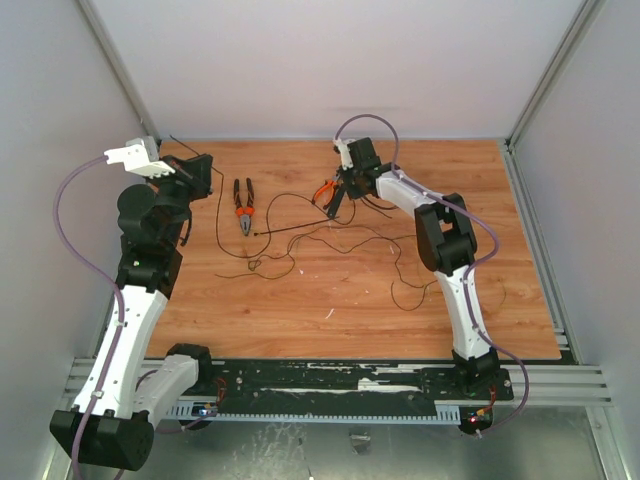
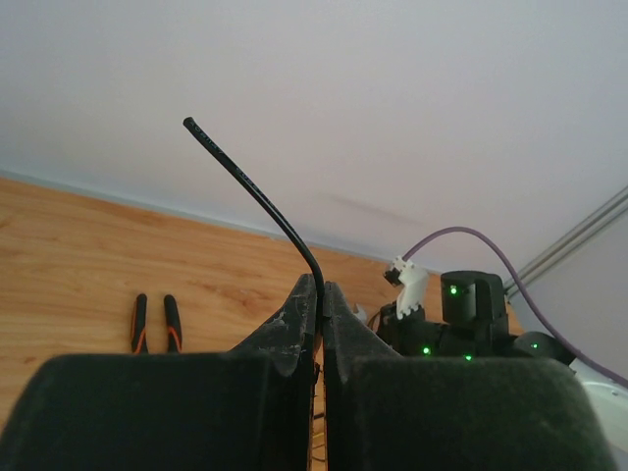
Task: Zip-tie the wires
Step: Place the cable at the center of the board.
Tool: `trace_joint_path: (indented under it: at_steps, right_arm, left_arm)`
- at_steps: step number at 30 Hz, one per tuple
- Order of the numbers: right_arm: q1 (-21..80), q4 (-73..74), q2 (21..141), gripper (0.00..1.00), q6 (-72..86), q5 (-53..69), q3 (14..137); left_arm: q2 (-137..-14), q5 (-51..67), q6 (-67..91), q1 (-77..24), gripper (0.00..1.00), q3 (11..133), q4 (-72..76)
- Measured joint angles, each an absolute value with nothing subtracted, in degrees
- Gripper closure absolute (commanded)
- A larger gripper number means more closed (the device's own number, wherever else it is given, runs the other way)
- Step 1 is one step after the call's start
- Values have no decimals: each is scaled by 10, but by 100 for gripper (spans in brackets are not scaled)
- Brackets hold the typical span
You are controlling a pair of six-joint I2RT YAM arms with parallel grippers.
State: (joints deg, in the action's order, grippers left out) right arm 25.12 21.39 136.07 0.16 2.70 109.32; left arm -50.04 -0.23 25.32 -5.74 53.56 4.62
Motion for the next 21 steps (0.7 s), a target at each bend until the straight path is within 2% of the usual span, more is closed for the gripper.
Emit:
trace_joint_path:
  at_steps: [4,13,17,21]
  right_arm:
    - [251,255,1348,100,0,-9,1104]
    - [221,300,1270,100,-3,-100,1233]
    - [186,297,1192,100,-3,-126,1225]
    - [140,283,1095,100,4,-148,1143]
  left_arm:
    - [-501,6,253,-57,100,538,45]
    - [-503,12,240,-57,100,586,39]
    - [-504,12,232,-57,100,599,39]
    - [-504,12,228,-57,100,600,35]
